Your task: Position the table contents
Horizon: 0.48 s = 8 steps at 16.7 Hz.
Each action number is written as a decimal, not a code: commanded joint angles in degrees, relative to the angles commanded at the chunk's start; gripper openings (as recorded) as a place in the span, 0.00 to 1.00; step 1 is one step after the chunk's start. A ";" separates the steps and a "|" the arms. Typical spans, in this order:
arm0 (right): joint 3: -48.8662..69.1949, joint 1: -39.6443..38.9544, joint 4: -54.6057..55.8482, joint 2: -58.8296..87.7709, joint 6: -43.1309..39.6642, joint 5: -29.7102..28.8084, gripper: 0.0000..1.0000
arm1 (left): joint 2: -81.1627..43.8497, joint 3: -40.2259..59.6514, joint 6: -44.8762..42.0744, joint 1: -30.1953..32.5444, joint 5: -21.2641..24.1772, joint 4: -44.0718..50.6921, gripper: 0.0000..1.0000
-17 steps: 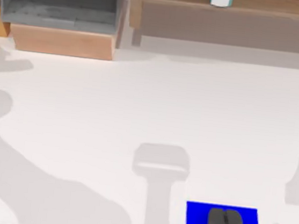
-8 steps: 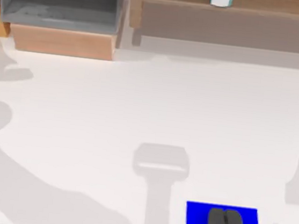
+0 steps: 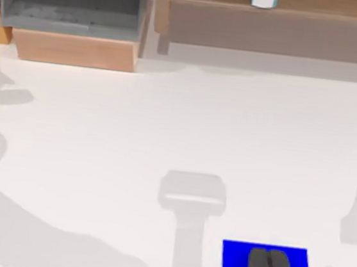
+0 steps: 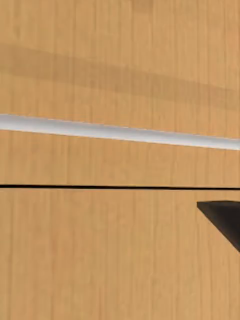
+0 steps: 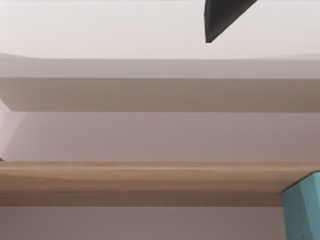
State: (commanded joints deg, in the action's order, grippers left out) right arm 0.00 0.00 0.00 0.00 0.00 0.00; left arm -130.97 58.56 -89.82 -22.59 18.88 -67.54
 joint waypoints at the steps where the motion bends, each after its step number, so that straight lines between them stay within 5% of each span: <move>1: 0.00 0.00 0.00 0.00 0.00 0.00 1.00 | 0.00 0.00 0.00 0.00 0.00 0.00 1.00; 4: 0.00 0.00 0.00 0.00 0.00 0.00 1.00 | 0.43 -0.37 3.00 3.12 -3.38 -1.46 1.00; 8: 0.00 0.00 0.00 0.00 0.00 0.00 1.00 | -0.17 -3.29 14.07 15.29 -15.57 -2.84 1.00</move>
State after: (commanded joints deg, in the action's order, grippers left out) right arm 0.00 0.00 0.00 0.00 0.00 0.00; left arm -131.14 55.27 -75.75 -7.31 3.31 -70.38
